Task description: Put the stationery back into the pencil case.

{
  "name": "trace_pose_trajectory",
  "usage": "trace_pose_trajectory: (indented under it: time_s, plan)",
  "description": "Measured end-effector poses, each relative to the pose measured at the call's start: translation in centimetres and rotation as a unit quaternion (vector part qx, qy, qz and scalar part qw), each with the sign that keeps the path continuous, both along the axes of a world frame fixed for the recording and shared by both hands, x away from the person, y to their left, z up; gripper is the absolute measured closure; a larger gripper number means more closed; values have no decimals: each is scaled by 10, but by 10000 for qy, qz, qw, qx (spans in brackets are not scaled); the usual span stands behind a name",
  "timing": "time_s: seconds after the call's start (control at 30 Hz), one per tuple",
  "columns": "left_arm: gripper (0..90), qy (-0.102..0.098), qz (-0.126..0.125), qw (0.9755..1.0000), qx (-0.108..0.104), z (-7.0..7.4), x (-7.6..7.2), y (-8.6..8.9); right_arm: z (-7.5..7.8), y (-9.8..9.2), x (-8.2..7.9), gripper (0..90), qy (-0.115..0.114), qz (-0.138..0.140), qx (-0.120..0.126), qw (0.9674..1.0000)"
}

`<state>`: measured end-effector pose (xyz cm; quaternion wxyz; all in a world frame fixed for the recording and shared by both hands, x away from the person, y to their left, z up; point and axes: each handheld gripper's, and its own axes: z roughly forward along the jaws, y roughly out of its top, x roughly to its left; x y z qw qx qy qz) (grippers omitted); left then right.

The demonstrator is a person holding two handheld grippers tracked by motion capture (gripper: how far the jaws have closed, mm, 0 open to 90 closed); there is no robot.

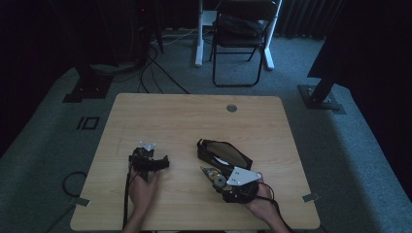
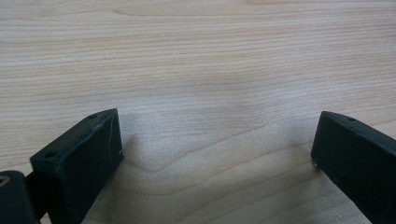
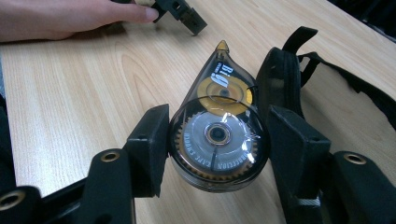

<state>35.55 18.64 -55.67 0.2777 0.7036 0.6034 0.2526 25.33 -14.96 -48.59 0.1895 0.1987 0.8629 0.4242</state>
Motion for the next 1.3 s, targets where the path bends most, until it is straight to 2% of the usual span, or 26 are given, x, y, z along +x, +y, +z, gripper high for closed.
trace_pose_trajectory:
  time_s: [0.83,1.3]
  plan:
    - [22,0,0,10000,0,0,0,0,12,-6,3,415,-128,-71,80,9999]
    - [22,6,-6,10000,8,0,0,0,20,-14,5,415,-219,-199,165,9994]
